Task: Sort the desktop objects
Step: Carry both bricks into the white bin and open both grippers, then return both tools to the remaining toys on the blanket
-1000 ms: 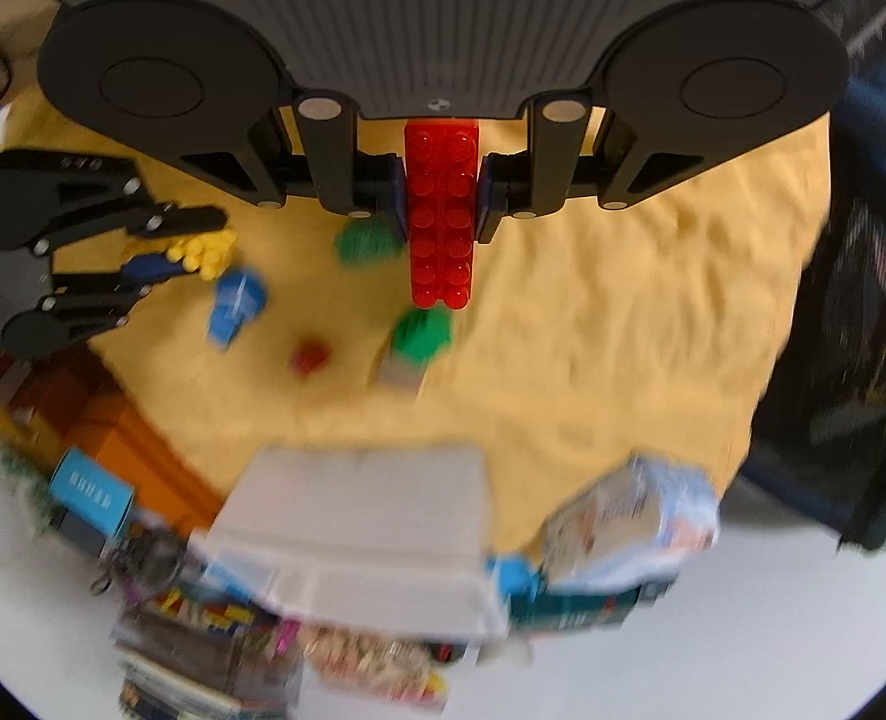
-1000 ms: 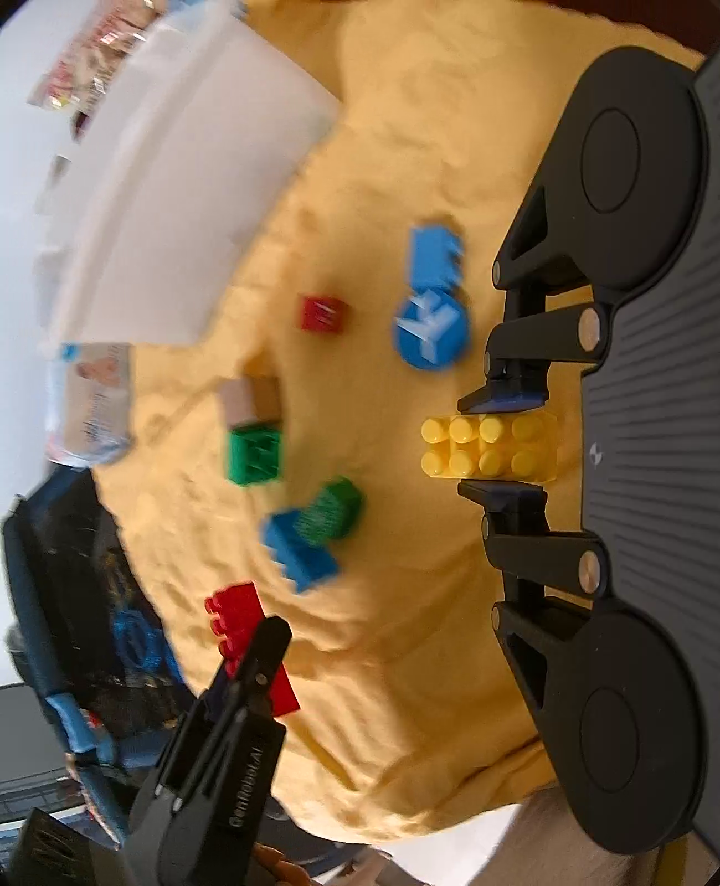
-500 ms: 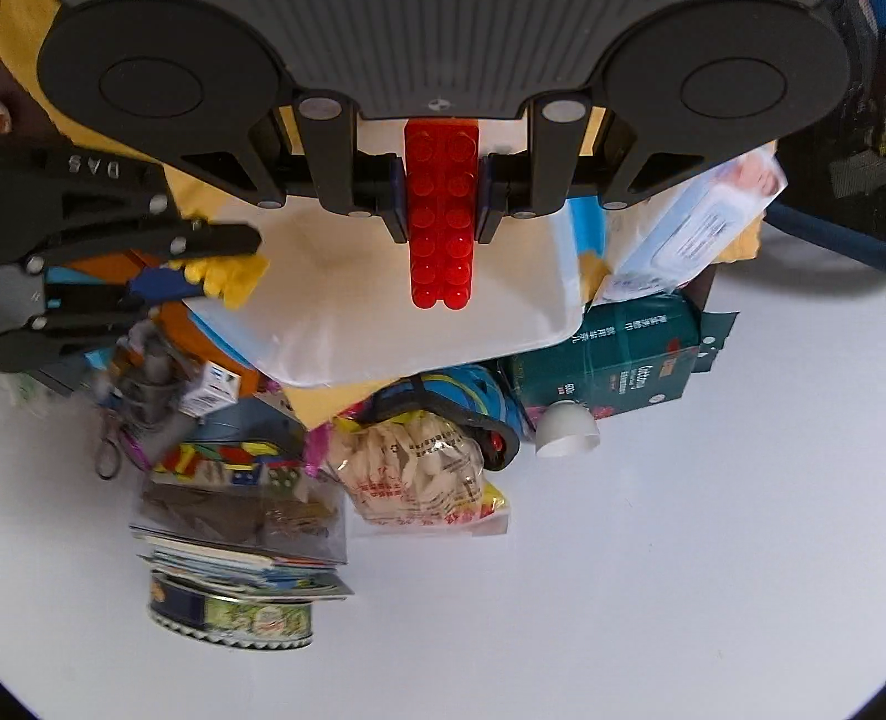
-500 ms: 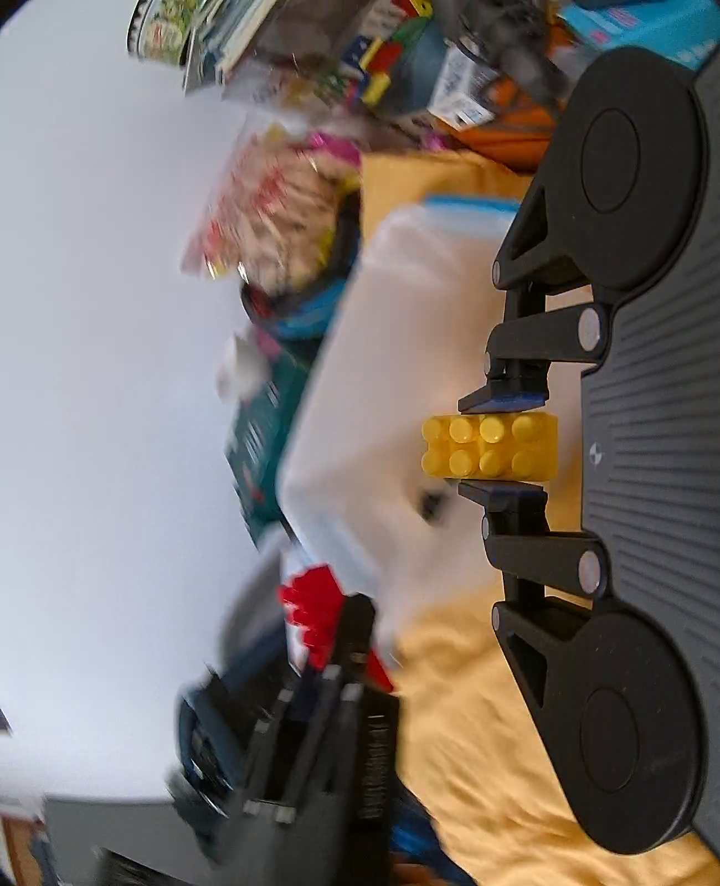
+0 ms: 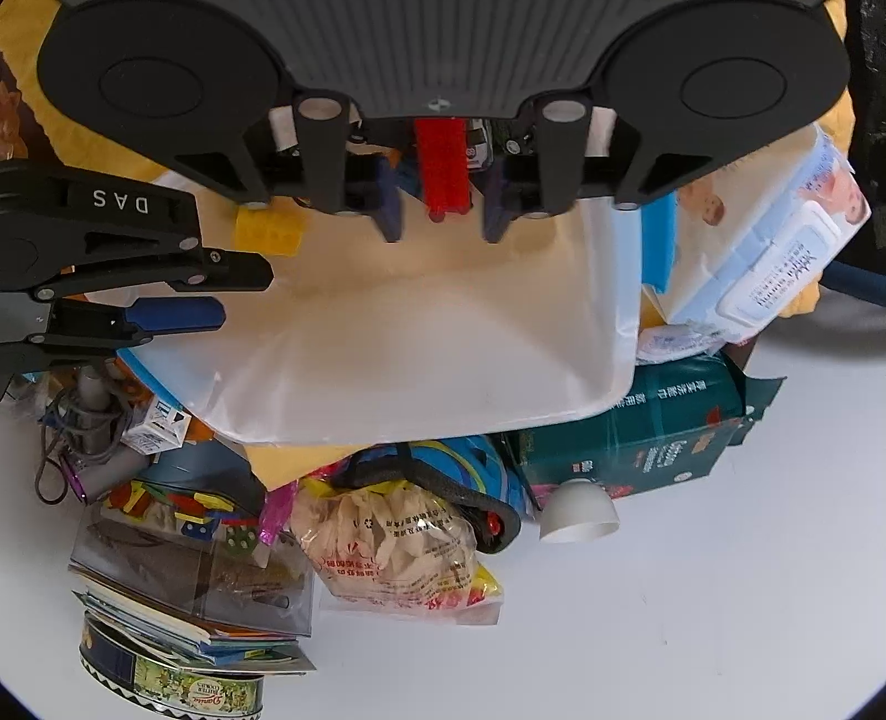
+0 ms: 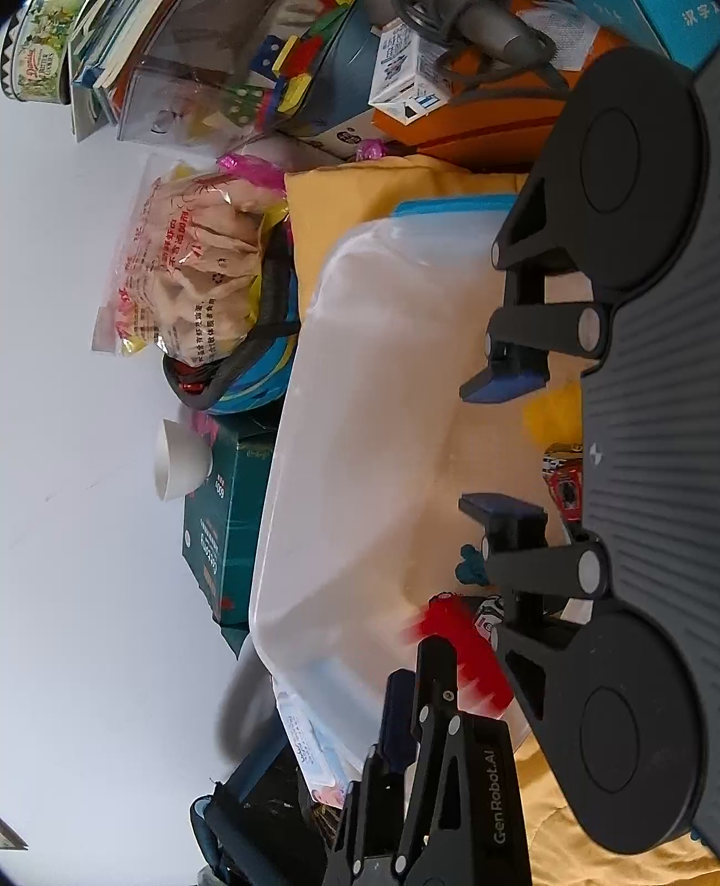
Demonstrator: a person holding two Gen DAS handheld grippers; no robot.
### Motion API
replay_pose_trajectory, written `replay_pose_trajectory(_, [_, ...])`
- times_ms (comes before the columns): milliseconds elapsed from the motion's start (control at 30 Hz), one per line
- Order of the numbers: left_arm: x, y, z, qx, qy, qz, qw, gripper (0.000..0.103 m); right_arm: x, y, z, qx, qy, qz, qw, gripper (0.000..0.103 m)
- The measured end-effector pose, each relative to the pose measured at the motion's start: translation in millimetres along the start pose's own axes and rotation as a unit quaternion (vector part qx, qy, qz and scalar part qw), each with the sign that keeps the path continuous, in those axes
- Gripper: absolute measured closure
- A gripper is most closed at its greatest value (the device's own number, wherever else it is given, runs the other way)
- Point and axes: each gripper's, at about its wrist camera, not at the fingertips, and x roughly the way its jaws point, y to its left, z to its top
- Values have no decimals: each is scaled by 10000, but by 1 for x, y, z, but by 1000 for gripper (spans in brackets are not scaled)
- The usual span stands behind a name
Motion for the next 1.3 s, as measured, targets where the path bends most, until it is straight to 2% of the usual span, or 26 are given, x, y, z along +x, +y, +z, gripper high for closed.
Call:
replay_pose_trajectory(67, [-10, 1, 2, -65, -119, -38, 9999, 57, -5, 1, 3, -40, -74, -32, 10000, 49])
replay_pose_trajectory(200, [-43, 2, -1, -56, -414, -23, 9991, 37, -28, -2, 3, 25, -287, 76, 9996, 42])
replay_pose_trajectory(233, [-56, 1, -6, 38, -495, 14, 9988, 34, -37, -3, 1, 53, -357, 158, 9992, 37])
replay_pose_trajectory(333, [-81, -1, -26, 287, -486, 252, 9981, 33, -62, -3, -13, 54, -463, 317, 9984, 24])
replay_pose_trajectory(367, [-86, -1, -34, 316, -443, 289, 9981, 33, -68, -3, -19, 39, -452, 393, 9982, 23])
replay_pose_trajectory(500, [-104, 7, -77, -1, 2, 37, 10000, 33, -86, 3, -52, -100, -240, 720, 9971, 24])
replay_pose_trajectory(600, [-105, 9, -109, -241, 396, -86, 9989, 33, -92, 14, -79, -321, -74, 803, 9962, 29])
replay_pose_trajectory(633, [-106, 8, -120, -280, 464, -31, 9985, 33, -92, 19, -88, -401, 47, 834, 9957, 30])
replay_pose_trajectory(767, [-111, 4, -159, -258, 799, 255, 9961, 33, -89, 35, -119, -606, 533, 918, 9925, 47])
replay_pose_trajectory(833, [-116, 9, -174, -450, 873, 250, 9948, 33, -89, 43, -133, -705, 696, 925, 9908, 48])
replay_pose_trajectory(967, [-123, 25, -193, -852, 992, 326, 9909, 35, -94, 54, -151, -749, 931, 1015, 9876, 53])
replay_pose_trajectory(1000, [-123, 28, -196, -913, 1035, 291, 9900, 39, -94, 54, -155, -712, 975, 1039, 9872, 53])
replay_pose_trajectory(1100, [-117, 24, -202, -800, 1168, 154, 9898, 48, -98, 56, -165, -633, 1064, 1012, 9871, 53])
replay_pose_trajectory(1267, [-104, 14, -201, -747, 1166, -145, 9903, 48, -105, 52, -171, -467, 1067, 898, 9891, 53])
replay_pose_trajectory(1300, [-100, 12, -201, -728, 1211, -227, 9897, 51, -105, 51, -172, -445, 1054, 874, 9896, 53])
